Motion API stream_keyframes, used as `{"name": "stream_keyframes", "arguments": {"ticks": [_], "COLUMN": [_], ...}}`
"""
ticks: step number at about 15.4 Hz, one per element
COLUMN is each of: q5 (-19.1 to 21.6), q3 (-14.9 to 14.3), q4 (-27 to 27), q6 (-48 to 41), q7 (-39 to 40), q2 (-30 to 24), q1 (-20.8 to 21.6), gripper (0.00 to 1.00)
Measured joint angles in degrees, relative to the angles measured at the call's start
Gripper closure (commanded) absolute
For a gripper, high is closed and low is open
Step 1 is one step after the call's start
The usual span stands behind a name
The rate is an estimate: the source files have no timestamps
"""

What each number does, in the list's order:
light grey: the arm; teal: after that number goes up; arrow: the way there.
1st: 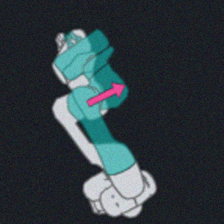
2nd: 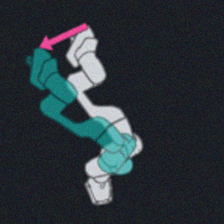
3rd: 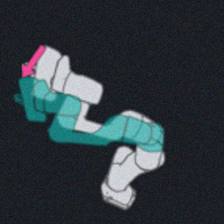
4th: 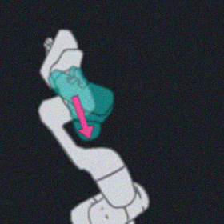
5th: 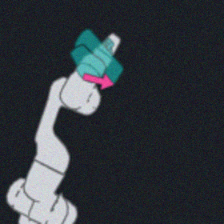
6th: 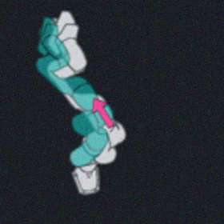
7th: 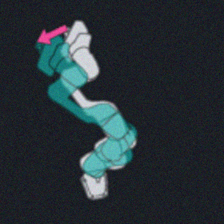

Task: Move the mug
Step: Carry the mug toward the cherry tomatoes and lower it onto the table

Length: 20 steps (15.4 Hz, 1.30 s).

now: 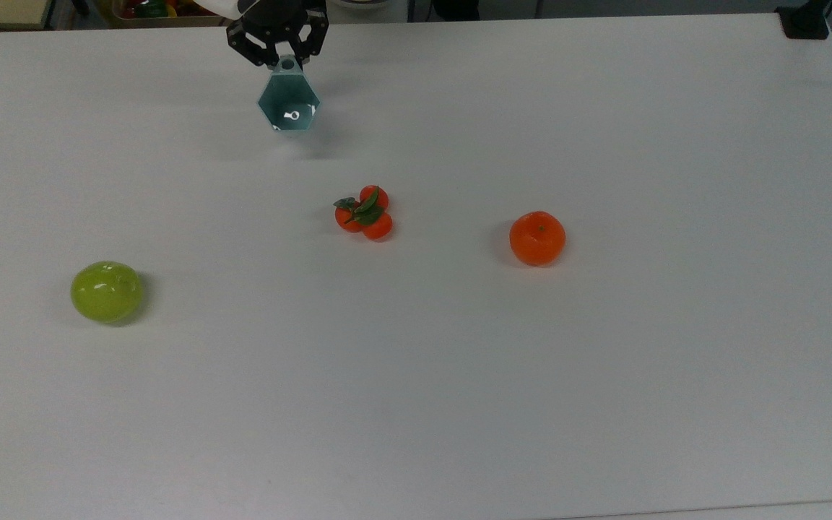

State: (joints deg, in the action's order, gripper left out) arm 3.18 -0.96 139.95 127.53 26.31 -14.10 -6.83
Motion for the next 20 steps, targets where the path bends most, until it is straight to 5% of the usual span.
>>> {"name": "stream_keyframes", "arguments": {"ticks": [5, 20], "q5": [0.0, 0.1], "q3": [0.0, 0.0], "q4": [3.4, 4.8], "q6": [6.9, 9.4], "q7": [0.0, 0.9], "q2": [0.1, 0.8], "q1": [0.0, 0.4], "gripper": [0.95, 0.94]}}
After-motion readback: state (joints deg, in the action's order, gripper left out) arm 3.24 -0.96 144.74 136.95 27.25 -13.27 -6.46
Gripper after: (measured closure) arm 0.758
